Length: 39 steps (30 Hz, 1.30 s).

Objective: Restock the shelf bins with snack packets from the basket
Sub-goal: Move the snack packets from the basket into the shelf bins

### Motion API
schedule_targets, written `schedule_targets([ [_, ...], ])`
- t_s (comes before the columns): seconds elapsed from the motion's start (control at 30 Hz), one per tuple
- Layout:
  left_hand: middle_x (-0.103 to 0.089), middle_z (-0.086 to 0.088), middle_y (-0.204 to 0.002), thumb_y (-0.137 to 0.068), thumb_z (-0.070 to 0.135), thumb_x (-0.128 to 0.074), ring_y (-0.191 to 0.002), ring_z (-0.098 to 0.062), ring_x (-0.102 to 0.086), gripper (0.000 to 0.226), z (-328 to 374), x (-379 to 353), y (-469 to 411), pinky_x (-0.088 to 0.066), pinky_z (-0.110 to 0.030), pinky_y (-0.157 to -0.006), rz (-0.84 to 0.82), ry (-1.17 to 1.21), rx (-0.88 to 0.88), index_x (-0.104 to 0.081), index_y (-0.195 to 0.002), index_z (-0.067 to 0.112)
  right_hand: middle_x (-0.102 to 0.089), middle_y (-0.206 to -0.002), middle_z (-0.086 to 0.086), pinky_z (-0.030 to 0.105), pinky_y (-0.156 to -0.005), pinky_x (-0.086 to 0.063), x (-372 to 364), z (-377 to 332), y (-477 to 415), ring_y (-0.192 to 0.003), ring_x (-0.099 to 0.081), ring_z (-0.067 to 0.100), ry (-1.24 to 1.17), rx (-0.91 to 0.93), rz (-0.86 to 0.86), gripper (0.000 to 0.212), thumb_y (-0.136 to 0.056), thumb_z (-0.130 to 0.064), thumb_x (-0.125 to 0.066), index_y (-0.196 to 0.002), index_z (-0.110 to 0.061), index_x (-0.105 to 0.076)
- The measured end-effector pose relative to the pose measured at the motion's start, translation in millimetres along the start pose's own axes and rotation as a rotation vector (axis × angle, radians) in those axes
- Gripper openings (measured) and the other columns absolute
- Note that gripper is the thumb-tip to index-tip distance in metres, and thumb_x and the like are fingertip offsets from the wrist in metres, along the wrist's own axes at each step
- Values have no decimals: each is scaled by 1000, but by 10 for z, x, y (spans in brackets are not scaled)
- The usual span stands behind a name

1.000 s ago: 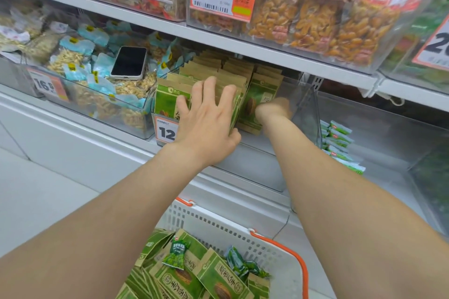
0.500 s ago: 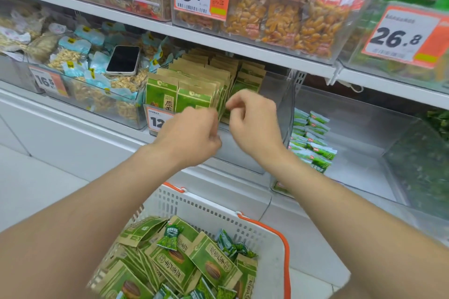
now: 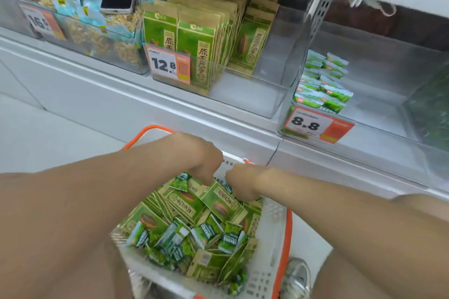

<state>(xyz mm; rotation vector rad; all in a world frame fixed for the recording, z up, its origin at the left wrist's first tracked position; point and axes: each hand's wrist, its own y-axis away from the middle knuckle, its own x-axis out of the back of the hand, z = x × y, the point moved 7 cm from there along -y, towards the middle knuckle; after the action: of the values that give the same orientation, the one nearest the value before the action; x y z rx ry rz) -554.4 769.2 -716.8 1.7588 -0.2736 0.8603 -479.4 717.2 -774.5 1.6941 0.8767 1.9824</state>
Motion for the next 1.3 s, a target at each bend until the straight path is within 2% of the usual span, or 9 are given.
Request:
schedule_targets([
  [0.2,-50,-2,-75,-106,31,-49,-68,-22,-46,35,54,-61,-50,-45,-38,-72,36,55,-18,-48,-74,17,-45,-127,13,43,-84,-54,-619,-148,-429,-106,-59,35,-133,20,-125,52,-92,-3,-53,-142,-15,-46],
  [0.4,-56,-4,-94,-107,35,-46,-88,-26,-57,26,-110,-96,-73,-47,-37,-74,70,70,4,-53,-91,17,-43,-136,21,47,-104,-43,-771,-193,-673,-128,-43,40,-214,-1,-217,51,-93,-15,-55,-143,-18,-48],
  [0.5,-54,-5,-88,-106,34,-48,-86,-27,-56,30,-170,-66,-87,-47,-38,-72,72,58,3,-50,-81,16,-46,-120,15,43,-98,-46,-686,-176,-782,-115,-47,35,-330,-13,-42,45,-92,-25,-65,-132,-19,-47],
  [0.67,-59,-11,-133,-107,26,-50,-95,-27,-54,34,-233,-10,-38,-42,-31,-63,72,49,29,-58,-139,16,-54,-84,13,43,-66,-50,-616,-198,-798,-78,-58,28,-497,-54,100,48,-91,-13,-72,-121,-13,-34],
  [0.73,-57,-11,-138,-103,15,-51,-97,-29,-58,38,-275,-8,-49,-50,-37,-74,76,60,40,-57,-141,18,-53,-75,12,36,-58,-45,-578,-231,-755,-70,-53,26,-429,-59,104,18,-89,-5,-67,-91,-10,-51],
  [0.8,-57,-11,-138,-102,12,-52,-99,-30,-61,39,-318,19,-36,-53,-41,-82,74,84,47,-59,-140,19,-49,-69,6,31,-51,-34,-462,-204,-715,-66,-49,25,-468,-68,175,28,-87,-2,-62,-69,-13,-43],
  [1.03,-44,-19,-137,-98,9,-59,-110,-39,-59,56,-538,415,374,-50,-39,-69,283,189,207,-32,-147,7,-62,-79,2,36,-64,-46,617,80,-163,-81,-63,28,-932,-93,603,9,-90,-9,-52,-87,-14,-59],
  [1.13,-34,-18,-128,-92,26,-72,-109,-39,-55,65,-727,558,600,-56,-47,-88,429,279,320,-32,-136,1,-70,-82,-1,38,-69,-54,945,175,221,-81,-67,20,-1174,-83,772,16,-90,-10,-53,-89,-22,-64],
  [1.3,-71,-9,-113,-86,31,-86,-97,-28,-74,63,-831,608,903,-62,-48,-90,504,1097,123,-43,-128,14,-75,-102,-1,55,-91,-56,1131,334,712,-97,-71,23,-1493,-31,985,19,-89,-21,-58,-106,-27,-65],
])
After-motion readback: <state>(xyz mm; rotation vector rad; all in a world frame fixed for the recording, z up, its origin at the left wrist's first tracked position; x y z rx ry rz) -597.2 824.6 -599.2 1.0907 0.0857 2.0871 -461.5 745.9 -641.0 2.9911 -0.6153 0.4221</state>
